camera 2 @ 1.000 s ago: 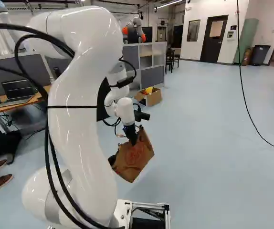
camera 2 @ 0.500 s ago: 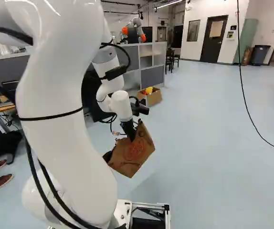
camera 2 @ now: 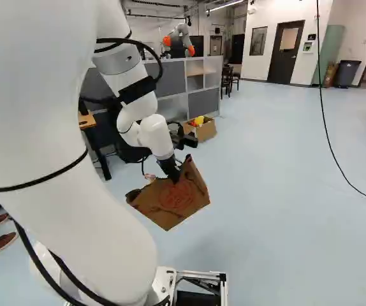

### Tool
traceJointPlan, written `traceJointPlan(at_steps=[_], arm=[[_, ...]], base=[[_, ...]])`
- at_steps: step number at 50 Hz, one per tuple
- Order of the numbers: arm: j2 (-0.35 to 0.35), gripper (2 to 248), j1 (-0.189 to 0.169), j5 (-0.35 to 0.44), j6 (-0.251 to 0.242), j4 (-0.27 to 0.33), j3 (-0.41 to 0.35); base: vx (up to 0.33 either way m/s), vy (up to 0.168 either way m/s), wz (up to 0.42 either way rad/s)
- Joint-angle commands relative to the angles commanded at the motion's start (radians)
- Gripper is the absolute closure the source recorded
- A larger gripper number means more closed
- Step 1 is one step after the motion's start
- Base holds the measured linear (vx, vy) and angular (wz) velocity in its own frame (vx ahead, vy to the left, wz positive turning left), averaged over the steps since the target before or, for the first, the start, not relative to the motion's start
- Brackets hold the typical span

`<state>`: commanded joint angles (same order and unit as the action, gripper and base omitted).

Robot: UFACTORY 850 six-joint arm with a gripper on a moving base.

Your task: Pick up the grocery bag from the ground

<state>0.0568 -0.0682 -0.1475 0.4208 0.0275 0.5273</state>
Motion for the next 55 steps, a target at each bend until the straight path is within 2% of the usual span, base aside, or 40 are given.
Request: traceJointPlan(at_steps=[28,55], arm=[[-0.017,229,0.004,0.053,-0.022,-0.001,-0.023],[-0.061,229,0.012,0.186,-0.077,-0.005,-0.080]], base=[[0.000,0.000,0.000],[0.000,0.000,0.000]])
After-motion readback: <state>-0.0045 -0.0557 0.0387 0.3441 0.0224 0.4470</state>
